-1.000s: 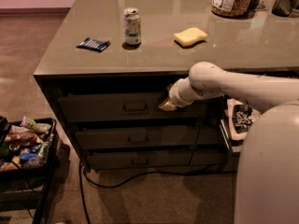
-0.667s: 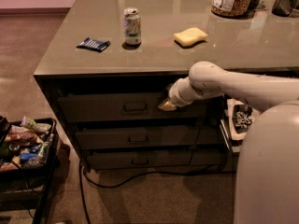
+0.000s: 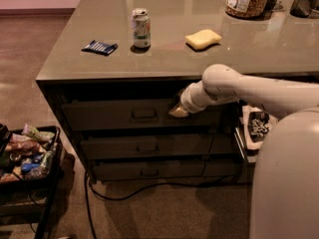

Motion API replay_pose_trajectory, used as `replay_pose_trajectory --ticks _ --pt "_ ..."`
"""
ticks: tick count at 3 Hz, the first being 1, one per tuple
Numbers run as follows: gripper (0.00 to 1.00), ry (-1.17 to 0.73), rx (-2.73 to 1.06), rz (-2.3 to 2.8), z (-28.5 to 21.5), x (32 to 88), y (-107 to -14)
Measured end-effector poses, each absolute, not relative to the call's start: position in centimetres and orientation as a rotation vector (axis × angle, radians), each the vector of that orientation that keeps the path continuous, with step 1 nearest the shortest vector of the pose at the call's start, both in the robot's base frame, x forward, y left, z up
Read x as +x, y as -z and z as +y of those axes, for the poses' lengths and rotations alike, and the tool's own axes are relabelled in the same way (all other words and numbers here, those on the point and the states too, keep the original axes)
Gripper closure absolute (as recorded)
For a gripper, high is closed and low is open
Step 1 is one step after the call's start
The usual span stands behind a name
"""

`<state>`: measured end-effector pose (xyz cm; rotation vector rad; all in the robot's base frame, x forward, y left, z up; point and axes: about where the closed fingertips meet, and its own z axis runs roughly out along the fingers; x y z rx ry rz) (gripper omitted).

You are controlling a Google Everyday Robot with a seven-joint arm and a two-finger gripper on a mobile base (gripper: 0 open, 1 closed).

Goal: Open top drawer

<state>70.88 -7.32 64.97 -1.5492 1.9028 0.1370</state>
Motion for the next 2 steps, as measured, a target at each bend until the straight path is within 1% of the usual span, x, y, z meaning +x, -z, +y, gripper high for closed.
replay_pose_trajectory --ticks 2 --pt "0.56 -0.142 -1.521 1.909 -7.69 71.69 -65.45"
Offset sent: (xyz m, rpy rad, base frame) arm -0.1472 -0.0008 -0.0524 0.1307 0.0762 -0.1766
